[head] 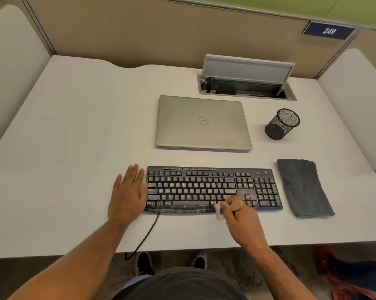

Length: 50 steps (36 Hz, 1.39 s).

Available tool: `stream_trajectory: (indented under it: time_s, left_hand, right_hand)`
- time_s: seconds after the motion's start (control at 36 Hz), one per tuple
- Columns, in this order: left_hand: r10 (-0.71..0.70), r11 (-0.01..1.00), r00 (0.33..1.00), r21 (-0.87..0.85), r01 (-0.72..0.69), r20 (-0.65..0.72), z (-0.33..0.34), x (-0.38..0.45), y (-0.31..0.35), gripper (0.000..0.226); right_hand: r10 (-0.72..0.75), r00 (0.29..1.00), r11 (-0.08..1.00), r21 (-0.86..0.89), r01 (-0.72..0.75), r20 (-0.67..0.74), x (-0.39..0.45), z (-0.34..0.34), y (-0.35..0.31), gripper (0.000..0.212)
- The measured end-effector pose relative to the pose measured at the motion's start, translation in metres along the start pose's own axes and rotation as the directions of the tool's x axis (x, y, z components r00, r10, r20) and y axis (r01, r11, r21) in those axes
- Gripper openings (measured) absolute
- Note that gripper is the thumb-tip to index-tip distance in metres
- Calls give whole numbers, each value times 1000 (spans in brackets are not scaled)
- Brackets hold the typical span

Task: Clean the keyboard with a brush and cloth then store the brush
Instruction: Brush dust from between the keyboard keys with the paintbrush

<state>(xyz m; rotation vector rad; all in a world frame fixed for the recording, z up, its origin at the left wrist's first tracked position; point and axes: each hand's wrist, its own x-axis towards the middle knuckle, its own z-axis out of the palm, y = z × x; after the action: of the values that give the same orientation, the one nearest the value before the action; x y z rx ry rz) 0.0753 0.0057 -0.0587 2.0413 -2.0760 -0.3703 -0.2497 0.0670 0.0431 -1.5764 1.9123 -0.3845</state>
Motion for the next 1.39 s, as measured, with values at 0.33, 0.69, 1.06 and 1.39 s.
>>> stream_trajectory:
  time_s: [0.33,0.69,1.06,1.39]
  left_hand:
    - [-2,1000,1000,4,2,5,1,0,-1,72]
    - [1,1000,1000,13,-1,1,-1,1,1,71]
    - [0,1000,1000,2,0,-3,0,0,0,71]
    - [2,1000,1000,-18,-2,-11,1,1,0,70]
  right_hand:
    - [-72,995,997,5,72,64,-5,3,-11,14]
    - [-119,992,993,-15,120,43,-7,6,-8,14]
    - [-276,947,958,-27,284,163,-14,31,-23,24]
    - [-127,975,988,61,140,-182,-21,24,13,15]
